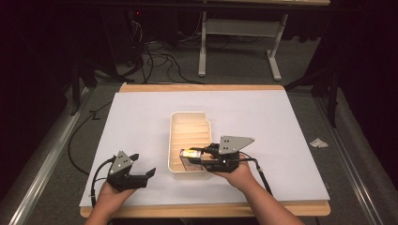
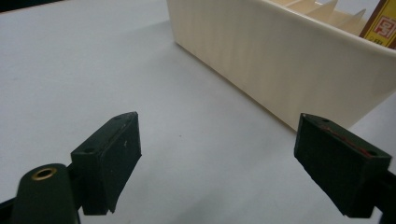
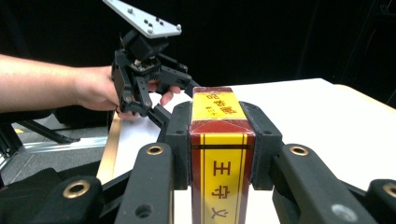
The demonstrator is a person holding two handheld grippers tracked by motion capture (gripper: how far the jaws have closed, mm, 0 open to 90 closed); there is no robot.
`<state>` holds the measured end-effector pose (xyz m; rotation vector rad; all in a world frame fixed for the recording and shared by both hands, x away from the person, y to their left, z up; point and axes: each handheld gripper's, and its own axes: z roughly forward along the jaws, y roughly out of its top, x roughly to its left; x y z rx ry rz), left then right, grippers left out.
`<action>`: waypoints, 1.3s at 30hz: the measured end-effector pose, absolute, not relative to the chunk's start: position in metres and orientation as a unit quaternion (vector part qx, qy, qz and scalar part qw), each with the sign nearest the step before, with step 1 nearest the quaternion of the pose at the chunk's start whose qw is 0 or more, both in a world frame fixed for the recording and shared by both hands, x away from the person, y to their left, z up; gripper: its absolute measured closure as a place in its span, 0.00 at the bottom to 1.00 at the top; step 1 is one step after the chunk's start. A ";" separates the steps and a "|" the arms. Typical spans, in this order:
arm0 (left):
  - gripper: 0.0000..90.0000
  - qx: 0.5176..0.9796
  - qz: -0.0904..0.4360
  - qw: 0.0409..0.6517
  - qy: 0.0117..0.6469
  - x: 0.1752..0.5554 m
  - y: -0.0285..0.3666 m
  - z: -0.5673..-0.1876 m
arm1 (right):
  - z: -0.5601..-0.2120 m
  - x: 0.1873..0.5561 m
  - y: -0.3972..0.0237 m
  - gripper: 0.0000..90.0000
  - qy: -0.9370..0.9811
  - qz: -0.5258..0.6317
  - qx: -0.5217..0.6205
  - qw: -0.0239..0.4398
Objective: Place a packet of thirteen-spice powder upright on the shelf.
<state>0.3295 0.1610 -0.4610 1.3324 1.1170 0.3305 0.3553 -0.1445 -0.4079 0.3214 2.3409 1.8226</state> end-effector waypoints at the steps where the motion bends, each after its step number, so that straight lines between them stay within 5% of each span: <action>1: 0.17 0.583 0.145 0.633 0.488 0.330 0.161 -0.461 | -0.410 0.355 -0.144 0.76 0.785 0.605 0.110 0.077; 39: 0.17 0.584 0.140 0.634 0.487 0.329 0.160 -0.461 | -0.431 0.348 -0.148 0.73 0.804 0.576 0.121 0.084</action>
